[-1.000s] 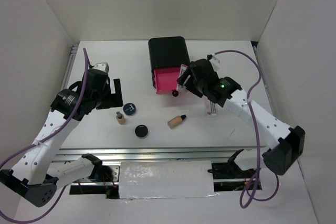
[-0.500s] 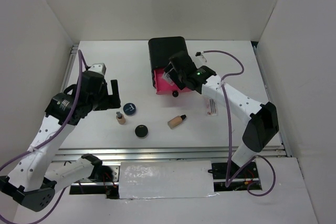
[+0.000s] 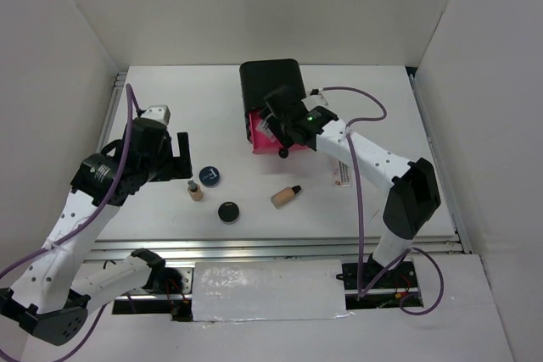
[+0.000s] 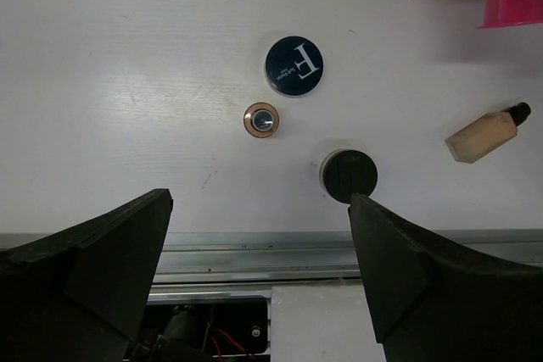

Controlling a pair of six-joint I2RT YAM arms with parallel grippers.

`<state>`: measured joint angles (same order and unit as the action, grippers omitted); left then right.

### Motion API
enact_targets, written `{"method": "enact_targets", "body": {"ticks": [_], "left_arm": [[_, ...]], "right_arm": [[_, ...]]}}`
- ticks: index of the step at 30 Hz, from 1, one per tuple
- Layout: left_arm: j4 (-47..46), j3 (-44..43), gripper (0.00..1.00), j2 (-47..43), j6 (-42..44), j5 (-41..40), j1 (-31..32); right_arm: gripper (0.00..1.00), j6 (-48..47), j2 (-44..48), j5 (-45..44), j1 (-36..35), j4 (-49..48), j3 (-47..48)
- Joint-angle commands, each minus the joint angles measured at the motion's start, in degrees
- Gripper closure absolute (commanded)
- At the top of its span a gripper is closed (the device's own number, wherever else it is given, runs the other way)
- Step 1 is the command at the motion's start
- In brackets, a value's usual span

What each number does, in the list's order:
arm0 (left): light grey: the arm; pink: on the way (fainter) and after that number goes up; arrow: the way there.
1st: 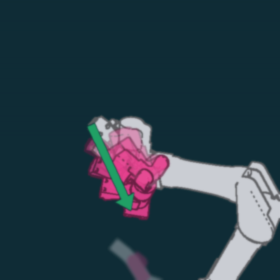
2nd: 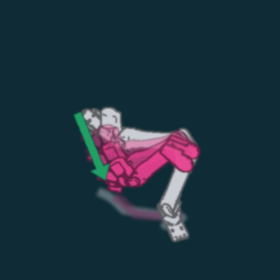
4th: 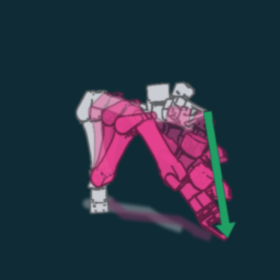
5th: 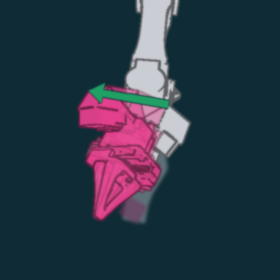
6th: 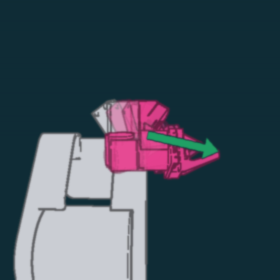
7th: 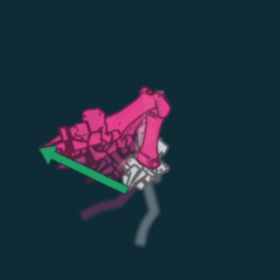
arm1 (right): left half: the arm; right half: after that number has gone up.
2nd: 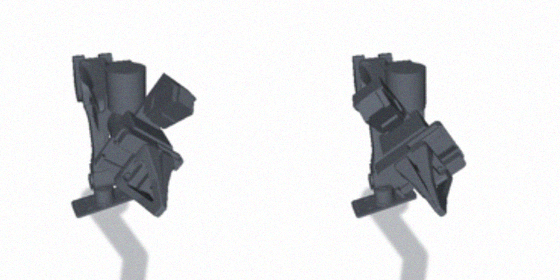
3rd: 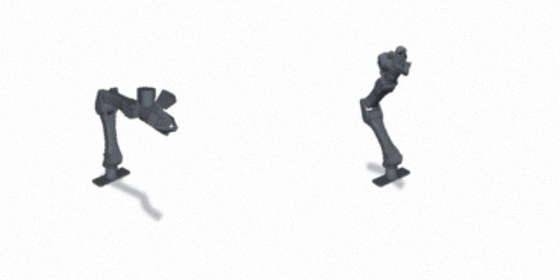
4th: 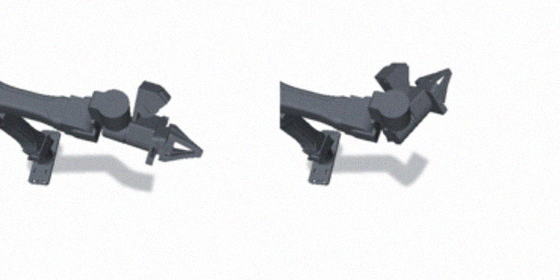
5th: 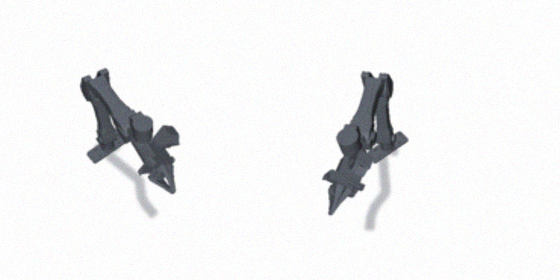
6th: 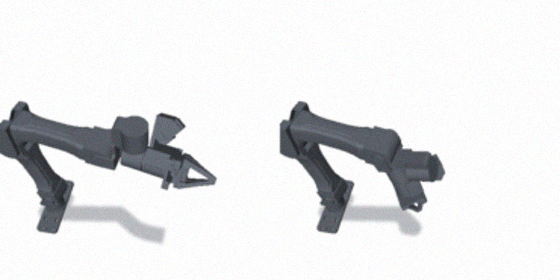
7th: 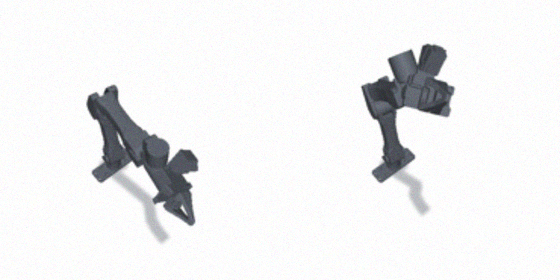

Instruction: Organize the makeup

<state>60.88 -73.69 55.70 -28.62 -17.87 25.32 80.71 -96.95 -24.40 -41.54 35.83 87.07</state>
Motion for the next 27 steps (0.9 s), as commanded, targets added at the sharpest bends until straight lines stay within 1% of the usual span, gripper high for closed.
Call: {"method": "enact_targets", "body": {"ticks": [1,5,6,13,17,20,21,22,25,27], "left_arm": [[-0.32,0.56,0.01,-0.86,1.29,-0.5,0.17],[-0.33,0.83,0.01,-1.21,1.37,-0.68,0.08],[-0.24,0.83,0.01,-1.38,1.38,-0.76,0.17],[0.02,1.09,0.01,-2.0,1.46,-1.03,0.08],[0.11,0.66,0.0,-2.09,1.64,-1.47,0.08],[0.64,0.04,0.01,-2.0,1.64,-1.82,0.08],[0.64,-0.14,0.01,-2.0,1.73,-1.91,0.08],[0.73,-0.22,0.01,-1.91,1.81,-1.91,0.17],[0.9,-0.84,0.01,-1.74,1.99,-2.17,0.17],[1.17,-1.45,0.01,-1.39,2.08,-2.35,0.17]], "right_arm": [[0.19,2.43,-1.05,-2.75,-0.56,2.3,4.16],[0.02,3.49,-1.93,-2.58,-0.47,3.54,5.74],[0.0,3.49,-1.93,-2.67,-0.47,3.71,6.01],[0.0,2.53,-0.36,-5.21,-0.3,3.28,7.5],[0.01,0.86,1.49,-5.13,1.37,3.19,5.23],[0.01,-1.42,4.56,-6.27,2.86,3.45,0.92],[0.01,-2.21,6.75,-5.92,3.74,3.1,-2.57],[0.01,-3.79,7.99,-4.44,5.75,2.23,-4.43],[0.01,-8.62,12.38,-4.34,9.18,2.48,-9.8],[0.01,-12.58,16.15,-3.99,13.31,2.58,-14.0]]}}
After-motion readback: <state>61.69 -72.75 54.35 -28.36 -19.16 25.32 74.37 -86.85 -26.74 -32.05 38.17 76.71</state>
